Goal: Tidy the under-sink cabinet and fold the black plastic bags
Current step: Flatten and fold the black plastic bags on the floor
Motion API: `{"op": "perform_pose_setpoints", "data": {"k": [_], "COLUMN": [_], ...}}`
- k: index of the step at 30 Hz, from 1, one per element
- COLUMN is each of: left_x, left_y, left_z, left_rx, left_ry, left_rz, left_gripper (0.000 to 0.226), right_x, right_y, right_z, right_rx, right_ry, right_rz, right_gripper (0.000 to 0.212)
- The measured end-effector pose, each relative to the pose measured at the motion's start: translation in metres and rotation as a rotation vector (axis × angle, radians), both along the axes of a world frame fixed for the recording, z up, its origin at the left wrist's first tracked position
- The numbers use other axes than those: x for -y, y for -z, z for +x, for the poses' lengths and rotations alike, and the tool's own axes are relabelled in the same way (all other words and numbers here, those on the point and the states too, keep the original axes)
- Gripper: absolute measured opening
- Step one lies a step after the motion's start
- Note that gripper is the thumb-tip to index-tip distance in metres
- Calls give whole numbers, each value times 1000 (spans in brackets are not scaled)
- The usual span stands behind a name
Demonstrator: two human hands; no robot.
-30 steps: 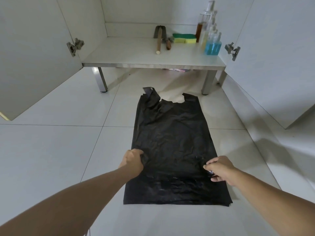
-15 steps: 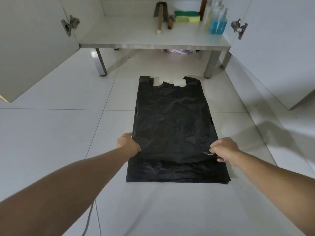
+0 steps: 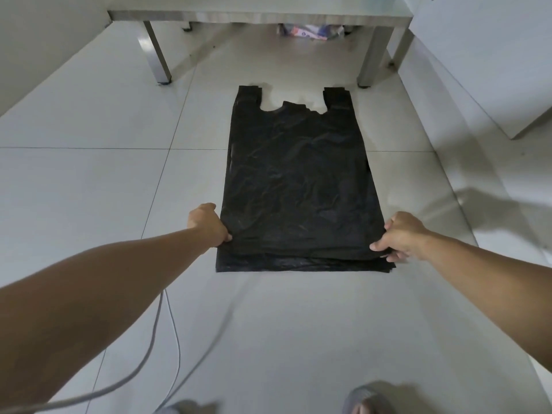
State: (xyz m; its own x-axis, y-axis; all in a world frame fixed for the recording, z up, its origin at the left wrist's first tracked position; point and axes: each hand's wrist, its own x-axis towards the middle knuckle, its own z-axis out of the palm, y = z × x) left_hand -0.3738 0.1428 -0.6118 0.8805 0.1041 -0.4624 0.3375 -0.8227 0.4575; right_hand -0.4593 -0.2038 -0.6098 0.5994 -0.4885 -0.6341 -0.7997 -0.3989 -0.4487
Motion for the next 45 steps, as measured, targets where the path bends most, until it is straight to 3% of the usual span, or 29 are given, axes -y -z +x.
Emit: {"op": "perform_pose_setpoints", "data": {"k": [8, 12, 15, 18, 22, 26, 29, 33, 38, 45], "left_x": [2, 2, 6, 15, 39, 66, 79, 83, 73, 54], "left_y": [-1, 2, 2, 2, 1, 2, 8, 38, 77, 90], "left_z": [-12, -16, -20, -18, -10, -3, -1, -6, -12, -6], "left_rx": [-42, -20, 68, 240, 399, 407, 396, 398, 358, 448], "left_ry": [180, 161, 142, 278, 476, 604, 750, 925, 937, 849], "left_rz": [222, 188, 200, 288, 240, 241, 265, 363, 423, 432], "left_gripper": [80, 71, 59, 63, 65, 63, 61, 62, 72, 78], "right_x": [5, 4, 1, -2, -8, -25, -40, -60, -69, -66], "right_y": [4, 3, -11, -41, -67, -51, -12, 38, 84, 94], "right_z": [-6, -7, -2, 12, 34, 39, 33, 28, 13, 12], "right_rx": [-4, -27, -157, -217, 13, 190, 290, 301, 228, 271], "right_ry": [-64, -116, -299, -597, -796, -792, -836, -891, -849, -805], "right_rz": [-51, -77, -211, -465, -540, -441, -481, -590, -685, -721], "right_gripper": [43, 43, 51, 63, 23, 6, 37, 58, 68, 69]}}
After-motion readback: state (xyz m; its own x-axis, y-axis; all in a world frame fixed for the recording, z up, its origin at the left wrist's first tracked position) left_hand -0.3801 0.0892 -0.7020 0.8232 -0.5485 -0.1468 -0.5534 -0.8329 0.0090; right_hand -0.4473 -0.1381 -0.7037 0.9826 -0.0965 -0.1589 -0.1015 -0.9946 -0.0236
